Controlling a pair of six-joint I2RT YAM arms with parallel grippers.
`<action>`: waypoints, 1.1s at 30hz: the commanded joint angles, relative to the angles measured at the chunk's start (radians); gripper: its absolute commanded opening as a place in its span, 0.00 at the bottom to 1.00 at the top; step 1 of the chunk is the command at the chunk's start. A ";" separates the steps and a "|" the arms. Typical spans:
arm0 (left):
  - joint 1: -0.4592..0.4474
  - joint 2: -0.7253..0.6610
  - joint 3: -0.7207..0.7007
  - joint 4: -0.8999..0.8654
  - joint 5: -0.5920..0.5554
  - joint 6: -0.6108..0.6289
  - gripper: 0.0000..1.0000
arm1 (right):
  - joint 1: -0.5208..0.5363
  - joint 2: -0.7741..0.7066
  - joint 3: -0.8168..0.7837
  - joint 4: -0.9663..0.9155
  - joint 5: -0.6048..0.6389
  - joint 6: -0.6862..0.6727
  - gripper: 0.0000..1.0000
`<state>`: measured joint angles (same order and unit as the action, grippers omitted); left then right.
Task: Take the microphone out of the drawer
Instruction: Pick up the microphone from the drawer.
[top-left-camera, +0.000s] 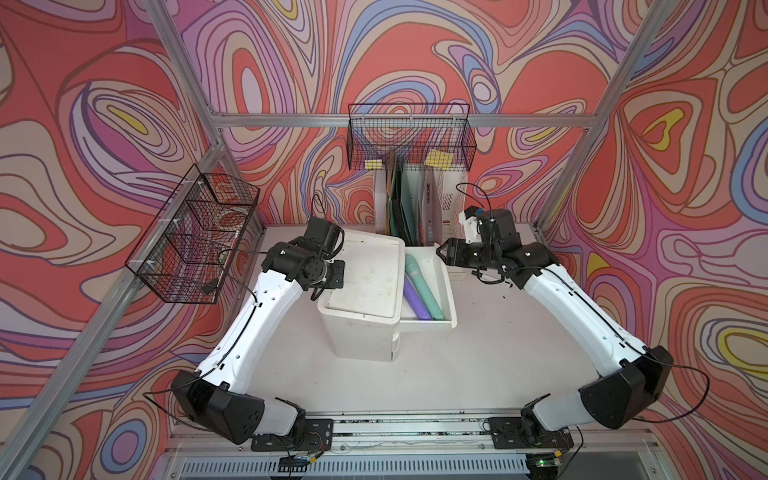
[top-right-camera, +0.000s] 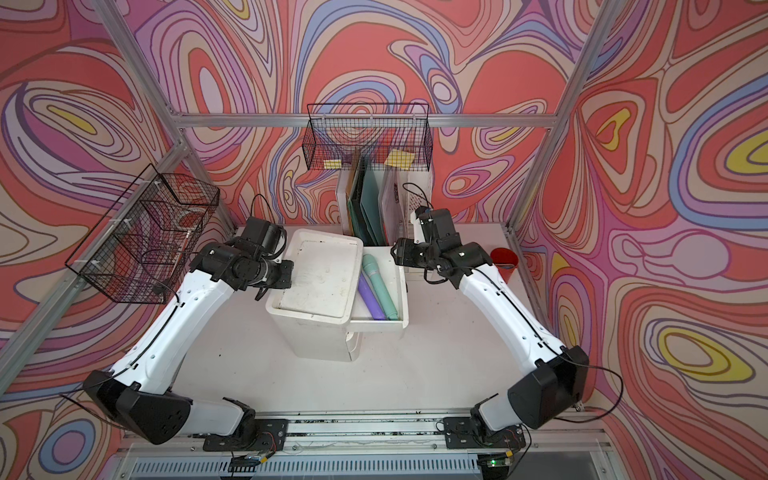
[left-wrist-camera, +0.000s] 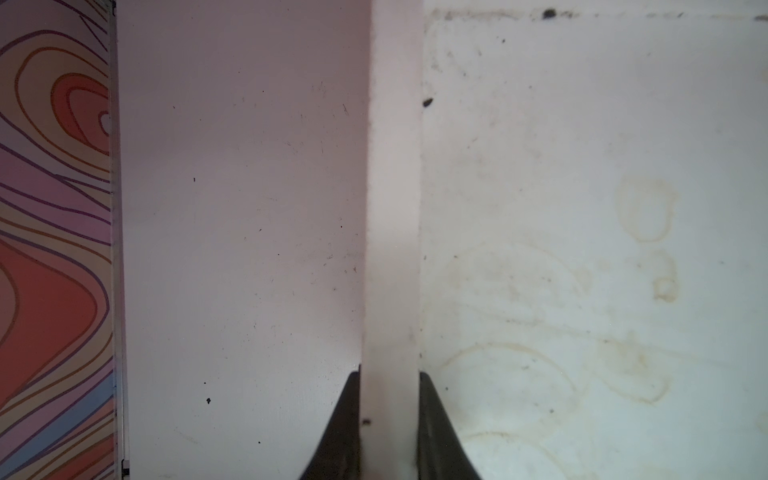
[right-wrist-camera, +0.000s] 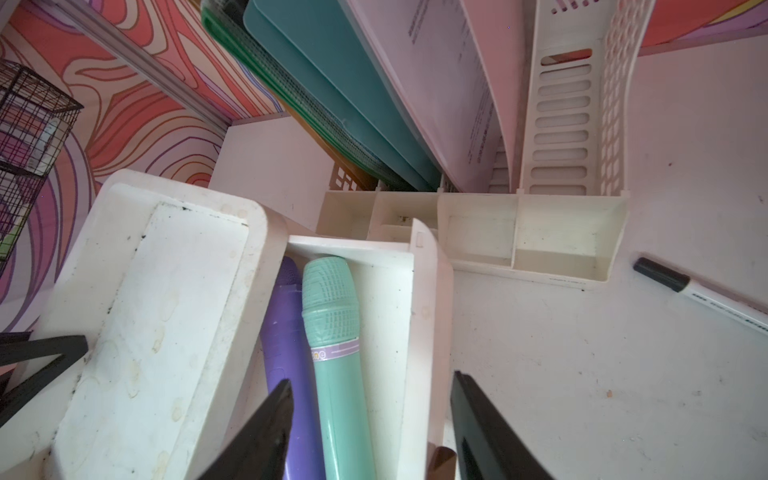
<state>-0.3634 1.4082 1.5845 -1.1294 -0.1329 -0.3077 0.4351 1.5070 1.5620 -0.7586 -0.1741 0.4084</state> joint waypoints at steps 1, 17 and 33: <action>0.011 -0.020 -0.004 0.030 -0.086 -0.011 0.00 | 0.031 0.052 0.079 -0.141 -0.033 -0.059 0.60; 0.011 -0.026 -0.040 0.054 -0.066 -0.019 0.00 | 0.145 0.255 0.236 -0.291 0.094 -0.149 0.55; 0.011 -0.032 -0.040 0.055 -0.065 -0.021 0.00 | 0.215 0.422 0.344 -0.357 0.230 -0.195 0.50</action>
<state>-0.3634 1.3945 1.5616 -1.1057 -0.1329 -0.3119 0.6361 1.9076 1.8755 -1.0836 0.0086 0.2291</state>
